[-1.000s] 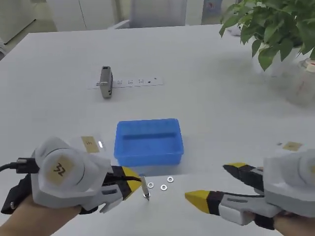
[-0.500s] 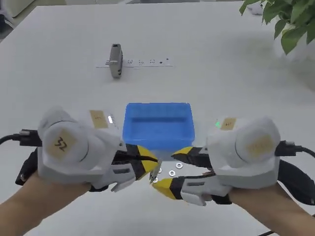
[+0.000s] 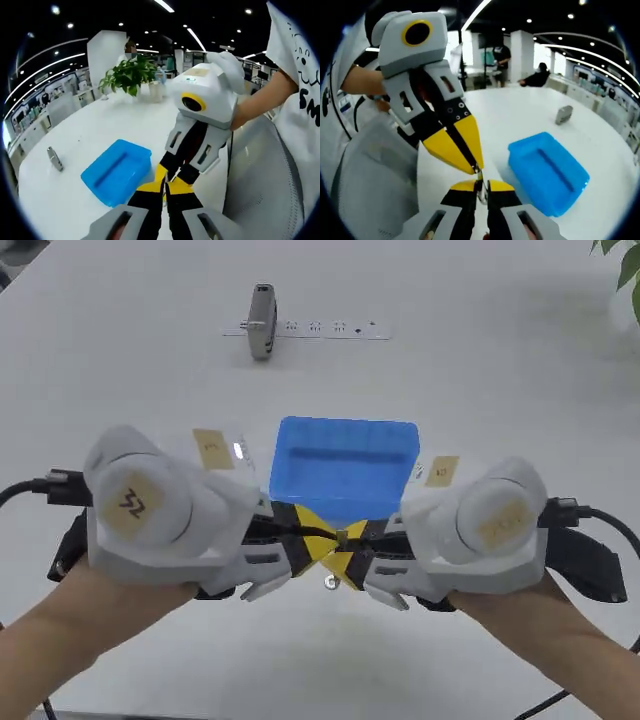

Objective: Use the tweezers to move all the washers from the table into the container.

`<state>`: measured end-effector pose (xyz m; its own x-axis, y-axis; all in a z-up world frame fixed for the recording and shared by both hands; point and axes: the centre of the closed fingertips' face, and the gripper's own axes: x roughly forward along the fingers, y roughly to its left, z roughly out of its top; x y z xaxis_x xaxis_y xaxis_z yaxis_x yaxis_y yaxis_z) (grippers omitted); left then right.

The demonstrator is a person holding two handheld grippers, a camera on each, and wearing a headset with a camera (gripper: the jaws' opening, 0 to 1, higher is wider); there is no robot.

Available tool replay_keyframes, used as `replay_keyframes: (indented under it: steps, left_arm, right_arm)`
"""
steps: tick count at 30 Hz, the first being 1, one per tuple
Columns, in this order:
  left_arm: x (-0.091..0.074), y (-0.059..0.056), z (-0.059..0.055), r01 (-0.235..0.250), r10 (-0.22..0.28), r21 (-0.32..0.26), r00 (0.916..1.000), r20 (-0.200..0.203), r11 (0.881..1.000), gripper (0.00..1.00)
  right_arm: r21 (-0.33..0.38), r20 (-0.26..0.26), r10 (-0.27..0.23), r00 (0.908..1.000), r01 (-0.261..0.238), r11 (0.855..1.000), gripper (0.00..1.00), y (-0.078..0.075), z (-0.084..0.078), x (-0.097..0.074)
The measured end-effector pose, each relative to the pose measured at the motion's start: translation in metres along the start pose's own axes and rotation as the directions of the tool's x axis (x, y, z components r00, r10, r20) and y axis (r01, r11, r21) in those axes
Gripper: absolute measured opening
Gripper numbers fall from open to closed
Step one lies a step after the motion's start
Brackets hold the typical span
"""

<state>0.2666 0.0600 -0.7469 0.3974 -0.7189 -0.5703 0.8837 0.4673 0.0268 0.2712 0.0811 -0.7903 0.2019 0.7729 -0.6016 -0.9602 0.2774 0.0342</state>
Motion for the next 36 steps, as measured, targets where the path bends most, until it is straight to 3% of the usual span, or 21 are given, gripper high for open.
replay_keyframes:
  steps: [1, 3, 5, 7, 9, 10, 14, 16, 19, 20, 24, 28, 30, 32, 33, 36]
  left_arm:
    - [-0.002, -0.001, 0.0, -0.004, 0.004, -0.022, 0.9999, 0.011, 1.0, 0.0]
    - [-0.01, 0.001, -0.005, -0.055, 0.056, -0.101, 0.9984, 0.004, 0.993, 0.06]
    - [-0.021, 0.004, -0.008, -0.114, 0.119, -0.131, 0.9926, 0.025, 0.985, 0.12]
    - [-0.035, 0.005, -0.014, -0.184, 0.193, -0.194, 0.9806, 0.031, 0.964, 0.16]
    - [-0.047, 0.004, -0.027, -0.245, 0.254, -0.25, 0.9671, 0.004, 0.937, 0.29]
    - [-0.051, 0.004, -0.031, -0.268, 0.276, -0.255, 0.961, -0.003, 0.929, 0.36]
    - [-0.074, 0.011, -0.058, -0.416, 0.417, -0.275, 0.9071, -0.058, 0.867, 0.51]
    - [-0.086, 0.014, -0.077, -0.498, 0.487, -0.276, 0.866, -0.115, 0.822, 0.57]
    - [-0.103, 0.021, -0.102, -0.622, 0.589, -0.231, 0.7828, -0.202, 0.748, 0.63]
    - [-0.105, 0.021, -0.104, -0.634, 0.6, -0.237, 0.7729, -0.206, 0.736, 0.65]
    - [-0.107, 0.02, -0.108, -0.643, 0.613, -0.255, 0.7657, -0.195, 0.722, 0.65]
    - [-0.105, 0.024, -0.113, -0.658, 0.627, -0.276, 0.7527, -0.202, 0.701, 0.67]
    - [-0.103, 0.027, -0.115, -0.664, 0.633, -0.273, 0.7474, -0.2, 0.696, 0.66]
    - [-0.104, 0.027, -0.125, -0.684, 0.634, -0.224, 0.7286, -0.259, 0.694, 0.63]
    - [-0.103, 0.027, -0.124, -0.686, 0.64, -0.217, 0.7266, -0.251, 0.694, 0.63]
    - [-0.099, 0.026, -0.125, -0.674, 0.625, -0.217, 0.7368, -0.258, 0.706, 0.65]
  right_arm:
    - [0.004, 0.002, 0.002, 1.0, -0.002, 1.0, 0.03, 0.0, 0.0, -0.001]
    - [0.014, 0.002, 0.005, 1.0, -0.005, 1.0, 0.03, -0.001, 0.0, -0.004]
    - [0.041, 0.025, 0.003, 0.9997, -0.004, 0.999, 0.03, -0.003, 0.001, -0.006]
    - [0.115, 0.055, 0.001, 0.9985, -0.007, 0.993, 0.03, -0.004, 0.002, -0.007]
    - [0.166, 0.09, -0.02, 0.9958, 0.005, 0.986, 0.03, -0.009, 0.002, -0.008]
    - [0.179, 0.103, -0.028, 0.9943, 0.009, 0.984, 0.03, -0.011, 0.002, -0.009]
    - [0.21, 0.12, -0.048, 0.9916, 0.022, 0.977, 0.03, -0.016, -0.001, -0.008]
    - [0.204, 0.117, -0.06, 0.9912, 0.036, 0.978, 0.03, -0.019, -0.001, -0.006]
    - [0.183, 0.109, -0.075, 0.9912, 0.054, 0.982, 0.03, -0.021, -0.001, -0.003]
    - [0.177, 0.107, -0.078, 0.9913, 0.058, 0.982, 0.04, -0.021, -0.001, -0.002]
    - [0.181, 0.092, -0.06, 0.994, 0.042, 0.983, 0.04, -0.018, -0.003, 0.005]
    - [0.173, 0.096, -0.074, 0.9927, 0.057, 0.983, 0.04, -0.019, -0.003, 0.005]
    - [0.164, 0.091, -0.077, 0.9929, 0.061, 0.985, 0.04, -0.018, -0.003, 0.005]
    - [0.147, 0.087, -0.08, 0.9929, 0.067, 0.987, 0.04, -0.017, -0.002, 0.005]
    - [0.143, 0.088, -0.082, 0.9928, 0.069, 0.987, 0.04, -0.016, -0.001, 0.005]
    - [0.131, 0.09, -0.088, 0.9921, 0.076, 0.989, 0.04, -0.017, 0.001, 0.007]
